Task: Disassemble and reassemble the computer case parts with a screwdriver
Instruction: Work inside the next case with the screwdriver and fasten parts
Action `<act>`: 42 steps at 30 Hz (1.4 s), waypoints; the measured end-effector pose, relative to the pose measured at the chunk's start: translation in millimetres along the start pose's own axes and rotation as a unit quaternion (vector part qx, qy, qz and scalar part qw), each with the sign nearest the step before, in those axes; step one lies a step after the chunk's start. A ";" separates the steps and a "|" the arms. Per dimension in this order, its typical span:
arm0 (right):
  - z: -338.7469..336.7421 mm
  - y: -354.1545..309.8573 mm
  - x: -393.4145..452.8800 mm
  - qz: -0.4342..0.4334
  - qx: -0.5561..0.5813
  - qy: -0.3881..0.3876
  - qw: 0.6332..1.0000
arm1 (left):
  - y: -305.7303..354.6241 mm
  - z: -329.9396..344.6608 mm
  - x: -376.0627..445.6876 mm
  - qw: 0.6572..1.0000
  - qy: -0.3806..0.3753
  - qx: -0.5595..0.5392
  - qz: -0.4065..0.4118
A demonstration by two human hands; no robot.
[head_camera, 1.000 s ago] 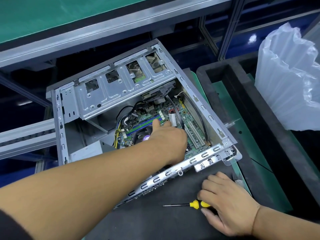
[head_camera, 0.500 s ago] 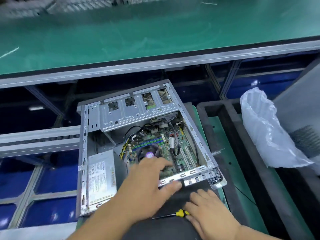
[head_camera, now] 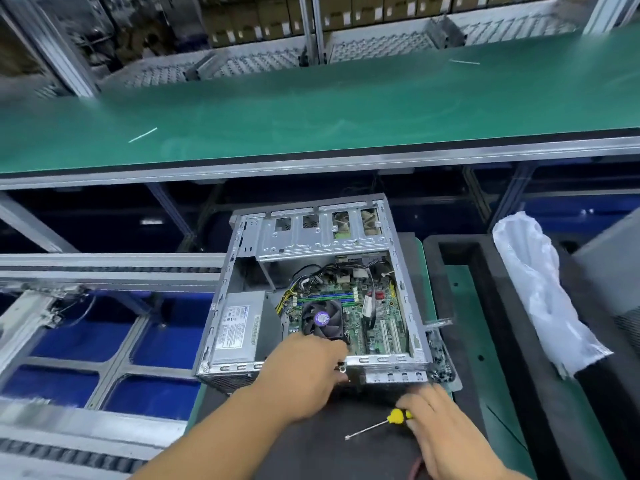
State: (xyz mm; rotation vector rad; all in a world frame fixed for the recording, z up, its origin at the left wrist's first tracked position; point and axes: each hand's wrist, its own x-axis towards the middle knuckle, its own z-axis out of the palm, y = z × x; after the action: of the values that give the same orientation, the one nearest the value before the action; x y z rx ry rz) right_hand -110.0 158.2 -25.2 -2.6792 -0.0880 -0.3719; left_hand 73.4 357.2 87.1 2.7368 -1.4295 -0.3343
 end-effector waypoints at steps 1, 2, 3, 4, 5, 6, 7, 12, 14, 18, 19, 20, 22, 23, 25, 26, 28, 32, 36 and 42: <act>-7.7 1.8 -3.5 0.017 0.034 0.017 0.999 | -1.2 -0.4 -4.1 1.000 -0.005 0.004 -0.004; -16.1 4.4 -7.9 0.046 0.069 0.028 0.996 | -1.9 -0.6 -8.1 1.000 -0.008 0.008 -0.005; -23.7 8.0 -13.4 0.076 0.101 0.036 0.991 | -2.0 -0.6 -11.9 1.000 -0.008 0.011 -0.002; -30.4 12.3 -19.2 0.101 0.128 0.042 0.986 | -1.2 -0.6 -15.6 1.000 -0.007 0.012 0.000; -37.3 16.3 -23.7 0.122 0.154 0.049 0.979 | -0.2 -0.4 -18.9 1.000 -0.006 0.014 -0.003; -44.7 20.0 -27.4 0.145 0.175 0.066 0.972 | 1.4 0.0 -21.7 1.000 -0.004 0.015 -0.012; -51.7 24.2 -28.8 0.166 0.192 0.095 0.963 | 2.9 0.6 -24.1 1.000 -0.002 0.013 -0.023; -69.7 51.4 -23.0 0.327 0.204 0.177 0.906 | 10.3 -5.6 -27.4 0.998 -0.021 0.020 -0.056; -67.1 60.7 -21.1 0.371 0.170 0.133 0.903 | 14.1 -9.5 -26.7 0.997 -0.027 0.029 -0.060; -48.4 70.1 -19.6 0.441 0.199 0.064 0.873 | 17.9 -11.4 -25.9 0.995 -0.038 0.037 -0.082; -44.0 71.1 -16.4 0.467 0.231 0.064 0.851 | 19.3 -12.5 -26.2 0.995 -0.043 0.033 -0.088; -41.2 73.1 -10.8 0.497 0.270 0.072 0.821 | 22.0 -15.0 -26.3 0.994 -0.050 0.023 -0.091; -41.1 76.5 6.7 0.549 0.343 0.087 0.757 | 28.3 -19.9 -27.7 0.995 -0.026 -0.043 -0.090; -43.8 79.5 17.5 0.564 0.377 0.086 0.730 | 33.4 -23.7 -27.2 0.993 0.003 -0.082 -0.086; -52.8 87.1 41.6 0.579 0.443 0.062 0.681 | 49.1 -32.5 -18.5 0.985 0.062 -0.149 -0.065; -59.1 91.0 53.5 0.583 0.457 0.047 0.671 | 61.7 -36.9 -8.7 0.983 0.088 -0.158 -0.039; -69.2 96.1 76.6 0.582 0.443 0.013 0.682 | 93.8 -43.7 18.6 0.987 0.121 -0.110 0.015; -71.9 101.3 104.6 0.553 0.408 -0.077 0.723 | 147.2 -37.4 71.6 0.994 -0.027 0.096 0.042; -52.8 99.1 93.7 0.528 0.347 -0.092 0.769 | 153.6 -16.5 77.4 0.977 -0.133 0.156 0.065; -21.2 96.8 56.7 0.515 0.210 -0.072 0.828 | 133.7 -5.8 65.6 0.998 0.034 0.028 0.052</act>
State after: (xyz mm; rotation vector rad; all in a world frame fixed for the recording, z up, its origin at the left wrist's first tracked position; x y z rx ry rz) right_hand -49.1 61.8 -30.8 -1.9323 1.0600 0.1881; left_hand 2.9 226.4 98.9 2.6750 -1.5782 -0.1982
